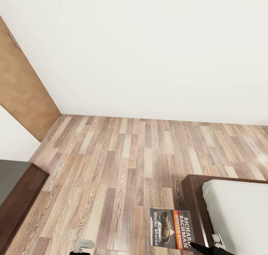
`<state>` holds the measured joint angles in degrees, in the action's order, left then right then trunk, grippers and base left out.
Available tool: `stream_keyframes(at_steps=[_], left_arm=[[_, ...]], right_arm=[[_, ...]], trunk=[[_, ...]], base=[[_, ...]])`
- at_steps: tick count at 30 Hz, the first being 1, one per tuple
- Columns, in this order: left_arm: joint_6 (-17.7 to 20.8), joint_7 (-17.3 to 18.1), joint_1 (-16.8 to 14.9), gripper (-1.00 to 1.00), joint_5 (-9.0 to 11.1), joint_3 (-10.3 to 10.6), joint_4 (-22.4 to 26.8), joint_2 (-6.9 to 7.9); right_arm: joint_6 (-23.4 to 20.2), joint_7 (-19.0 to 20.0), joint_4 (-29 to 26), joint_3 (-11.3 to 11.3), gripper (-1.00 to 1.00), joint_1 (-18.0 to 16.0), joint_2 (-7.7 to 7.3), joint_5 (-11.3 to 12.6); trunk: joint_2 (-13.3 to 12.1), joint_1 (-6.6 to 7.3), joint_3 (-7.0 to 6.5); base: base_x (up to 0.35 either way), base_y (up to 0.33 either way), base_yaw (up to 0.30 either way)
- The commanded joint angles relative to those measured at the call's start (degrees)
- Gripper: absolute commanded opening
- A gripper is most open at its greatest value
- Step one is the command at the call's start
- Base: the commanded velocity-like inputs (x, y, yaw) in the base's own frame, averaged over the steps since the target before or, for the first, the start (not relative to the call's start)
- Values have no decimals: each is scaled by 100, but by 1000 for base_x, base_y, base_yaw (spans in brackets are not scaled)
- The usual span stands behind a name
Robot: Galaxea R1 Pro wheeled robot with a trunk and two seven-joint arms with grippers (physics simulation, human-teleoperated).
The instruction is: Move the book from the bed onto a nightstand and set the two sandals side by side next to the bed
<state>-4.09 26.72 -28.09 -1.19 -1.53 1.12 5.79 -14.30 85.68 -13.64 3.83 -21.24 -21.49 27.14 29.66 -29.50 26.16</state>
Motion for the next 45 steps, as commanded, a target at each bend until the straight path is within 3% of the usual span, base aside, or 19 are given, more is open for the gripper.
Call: stream_keyframes(at_steps=[1,36,45], left_arm=[[-22,17,-4,100,-13,-14,-7,1],[-31,17,-4,100,-30,-14,-7,-2],[-25,17,-4,100,-27,-14,-12,-88]], right_arm=[[-61,13,0,39,-100,-3,-4,46],[-56,10,1,36,-100,-3,-13,46],[-56,10,1,38,-100,-3,-11,46]], trunk=[[7,-2,7],[7,-2,-273],[7,-2,-356]], base=[[0,0,0],[0,0,0],[0,0,0]])
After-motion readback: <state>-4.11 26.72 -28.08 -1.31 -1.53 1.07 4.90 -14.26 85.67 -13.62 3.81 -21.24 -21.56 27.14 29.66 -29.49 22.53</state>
